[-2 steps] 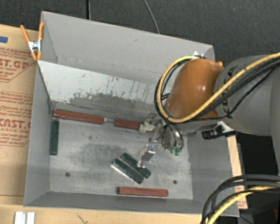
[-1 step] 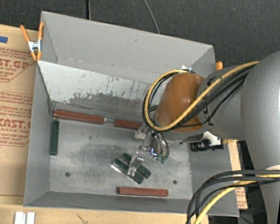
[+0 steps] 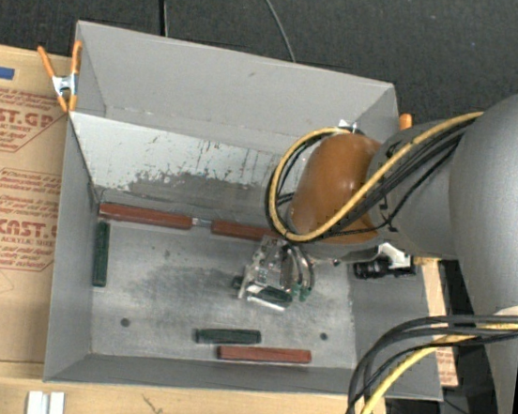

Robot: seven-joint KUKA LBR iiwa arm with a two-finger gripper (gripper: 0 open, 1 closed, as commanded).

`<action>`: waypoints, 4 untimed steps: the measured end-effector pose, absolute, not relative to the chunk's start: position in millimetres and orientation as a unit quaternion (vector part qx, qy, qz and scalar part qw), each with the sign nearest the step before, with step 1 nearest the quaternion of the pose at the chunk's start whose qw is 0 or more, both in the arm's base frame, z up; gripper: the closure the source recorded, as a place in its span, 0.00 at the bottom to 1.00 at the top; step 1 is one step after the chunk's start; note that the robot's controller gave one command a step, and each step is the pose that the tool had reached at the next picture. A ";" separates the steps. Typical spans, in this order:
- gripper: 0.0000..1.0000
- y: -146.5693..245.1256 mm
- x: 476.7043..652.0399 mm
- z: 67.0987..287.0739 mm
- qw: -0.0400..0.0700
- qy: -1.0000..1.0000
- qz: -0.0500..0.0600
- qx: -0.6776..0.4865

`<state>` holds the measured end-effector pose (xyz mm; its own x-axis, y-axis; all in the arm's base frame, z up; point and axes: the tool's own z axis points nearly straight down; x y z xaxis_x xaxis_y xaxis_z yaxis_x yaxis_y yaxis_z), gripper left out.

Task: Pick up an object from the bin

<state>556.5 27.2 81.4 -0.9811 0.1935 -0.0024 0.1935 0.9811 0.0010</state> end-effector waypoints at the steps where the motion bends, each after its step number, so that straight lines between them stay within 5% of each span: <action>1: 1.00 27.2 556.5 81.4 0.001 0.995 0.000 0.097; 4: 1.00 27.5 555.4 125.4 0.000 0.995 0.001 0.097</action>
Offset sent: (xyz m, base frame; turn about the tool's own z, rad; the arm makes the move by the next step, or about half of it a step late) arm -0.0001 0.0001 0.0716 0.0000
